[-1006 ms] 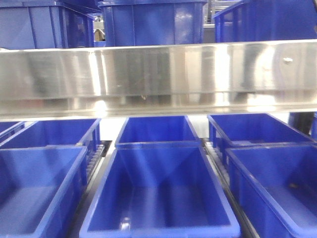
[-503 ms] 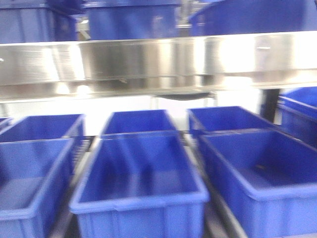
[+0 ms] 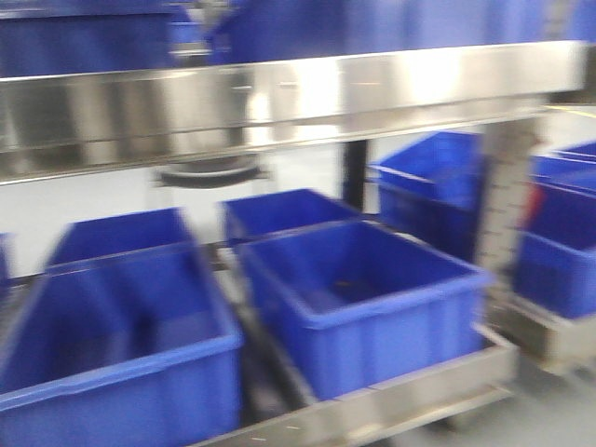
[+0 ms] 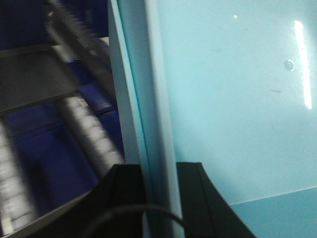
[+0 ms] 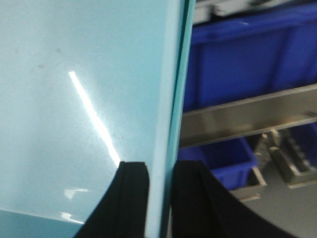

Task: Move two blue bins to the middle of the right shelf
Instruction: 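Turn the base away from the shelf still gripping the bin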

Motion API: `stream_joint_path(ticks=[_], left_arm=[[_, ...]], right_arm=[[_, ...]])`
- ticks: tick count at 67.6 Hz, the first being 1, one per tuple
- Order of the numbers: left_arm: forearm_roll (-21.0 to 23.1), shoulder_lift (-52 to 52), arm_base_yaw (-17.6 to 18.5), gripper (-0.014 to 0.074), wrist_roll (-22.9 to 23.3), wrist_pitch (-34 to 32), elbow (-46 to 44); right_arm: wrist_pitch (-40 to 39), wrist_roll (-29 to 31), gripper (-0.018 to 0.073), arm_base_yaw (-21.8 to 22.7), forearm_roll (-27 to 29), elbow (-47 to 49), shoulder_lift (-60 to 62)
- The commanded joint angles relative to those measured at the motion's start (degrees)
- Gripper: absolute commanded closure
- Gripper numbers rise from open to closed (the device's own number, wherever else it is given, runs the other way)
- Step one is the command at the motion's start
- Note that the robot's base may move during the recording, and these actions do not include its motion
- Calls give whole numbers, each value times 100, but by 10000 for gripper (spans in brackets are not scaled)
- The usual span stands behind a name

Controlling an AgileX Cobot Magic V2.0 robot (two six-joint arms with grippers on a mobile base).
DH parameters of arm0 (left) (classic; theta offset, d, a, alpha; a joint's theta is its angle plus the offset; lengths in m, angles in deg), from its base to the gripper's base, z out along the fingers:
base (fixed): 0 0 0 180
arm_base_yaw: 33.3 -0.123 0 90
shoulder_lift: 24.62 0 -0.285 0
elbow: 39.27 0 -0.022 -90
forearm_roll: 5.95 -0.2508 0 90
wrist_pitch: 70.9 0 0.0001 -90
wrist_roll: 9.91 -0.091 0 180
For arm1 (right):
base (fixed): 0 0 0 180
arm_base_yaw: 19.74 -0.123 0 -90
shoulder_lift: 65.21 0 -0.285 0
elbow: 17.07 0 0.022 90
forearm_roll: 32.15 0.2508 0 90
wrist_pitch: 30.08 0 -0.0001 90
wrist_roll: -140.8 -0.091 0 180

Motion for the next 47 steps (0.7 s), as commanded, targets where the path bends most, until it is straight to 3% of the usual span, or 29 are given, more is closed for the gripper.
stream_joint_path(ticks=[1,47], left_arm=[[121,-94,21,707,-102,-456,-98],[121,-94,21,707,-102,-456,-98]], right_arm=[[-509,64,713,2,-60,111,137],[-509,64,713,2,-60,111,137]])
